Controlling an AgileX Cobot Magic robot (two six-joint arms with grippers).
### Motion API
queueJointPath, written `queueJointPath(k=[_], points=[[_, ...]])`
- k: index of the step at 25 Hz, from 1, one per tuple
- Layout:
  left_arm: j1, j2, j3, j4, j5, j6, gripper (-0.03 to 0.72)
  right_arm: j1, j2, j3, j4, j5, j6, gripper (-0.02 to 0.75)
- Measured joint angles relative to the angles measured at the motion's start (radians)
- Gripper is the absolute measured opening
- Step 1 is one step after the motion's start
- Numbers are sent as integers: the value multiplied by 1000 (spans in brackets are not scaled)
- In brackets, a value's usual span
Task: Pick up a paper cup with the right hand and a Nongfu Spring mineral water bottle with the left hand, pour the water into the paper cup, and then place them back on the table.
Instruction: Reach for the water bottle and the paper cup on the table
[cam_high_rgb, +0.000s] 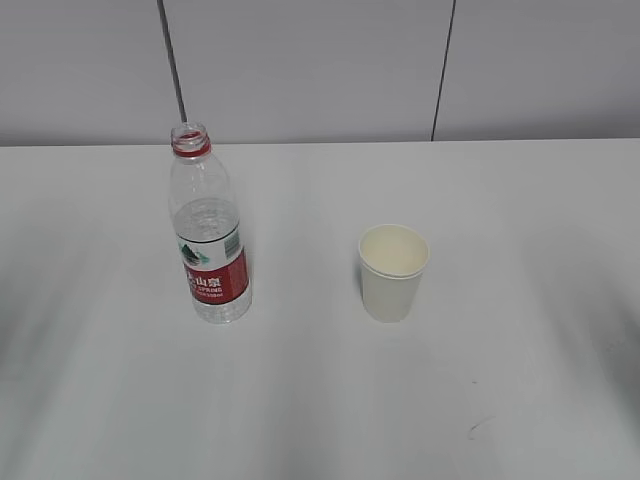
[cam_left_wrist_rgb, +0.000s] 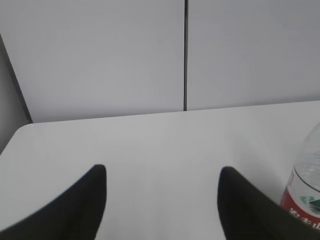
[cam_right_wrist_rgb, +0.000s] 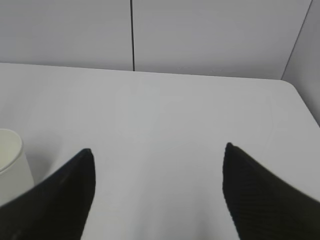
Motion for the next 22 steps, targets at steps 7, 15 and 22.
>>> queueJointPath(k=[7,15,22], points=[[0,99,0,-25,-105,0,439,92,85,0,-59,-84,0,590],[0,218,0,-11,-231,0,439,99,242,0,-144,-279,46,590],[-27,314,0,43,-312,0,439,99,428,-32,-325,-386,175,590]])
